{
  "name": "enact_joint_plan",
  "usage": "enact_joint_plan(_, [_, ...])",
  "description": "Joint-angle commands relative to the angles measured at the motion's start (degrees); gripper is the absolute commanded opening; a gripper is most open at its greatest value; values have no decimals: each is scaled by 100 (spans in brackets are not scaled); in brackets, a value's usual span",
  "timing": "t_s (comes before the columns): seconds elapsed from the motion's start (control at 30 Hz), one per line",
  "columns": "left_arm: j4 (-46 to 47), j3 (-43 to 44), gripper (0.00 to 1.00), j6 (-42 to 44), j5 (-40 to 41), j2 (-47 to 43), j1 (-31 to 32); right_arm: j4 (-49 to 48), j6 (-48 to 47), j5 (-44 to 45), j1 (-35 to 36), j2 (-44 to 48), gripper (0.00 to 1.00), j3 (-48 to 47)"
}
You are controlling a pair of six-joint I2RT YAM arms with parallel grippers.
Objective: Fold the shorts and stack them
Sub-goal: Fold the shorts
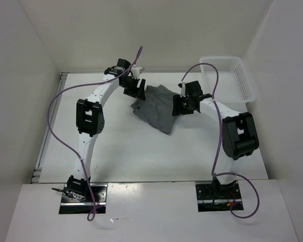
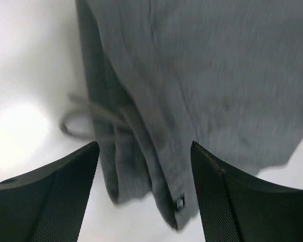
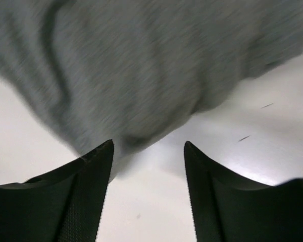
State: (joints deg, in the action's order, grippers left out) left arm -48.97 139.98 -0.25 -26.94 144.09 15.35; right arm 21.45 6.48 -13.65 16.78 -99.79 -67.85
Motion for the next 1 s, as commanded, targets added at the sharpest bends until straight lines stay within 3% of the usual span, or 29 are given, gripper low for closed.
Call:
enact_joint_plan(0.0, [325, -1329, 80, 25, -198, -923, 3, -431, 125, 722, -183, -391, 61, -631])
enact_joint_plan(0.03, [657, -2029, 80, 25, -198, -1066, 3, -431, 186, 784, -183, -488, 61, -719])
enact_joint_plan(0.17, [819, -2702, 78, 25, -259, -1226, 3, -537, 248, 838, -236, -1085, 58, -1193])
enact_joint_plan(0.3, [1029, -3178, 58, 25, -312, -1226, 3, -642, 153, 1101, -236, -1543, 53, -1546])
enact_joint_plan(0.47, [1267, -3679, 47, 25, -250, -1393, 3, -765, 29, 1242, -236, -2062, 46, -2178])
enact_joint_plan(0.67, [1469, -4469, 47, 25, -312, -1928, 55, -765, -365, 943, -236, -2702, 46, -3224])
enact_joint_plan(0.77, [1469, -4524, 58, 25, -312, -2078, 55, -765, -638, 873, -184, -2844, 48, -3646])
enact_joint_plan(0.97, [1110, -3454, 73, 25, -136, -2184, -102, -704, -867, 820, -183, -2512, 64, -3700])
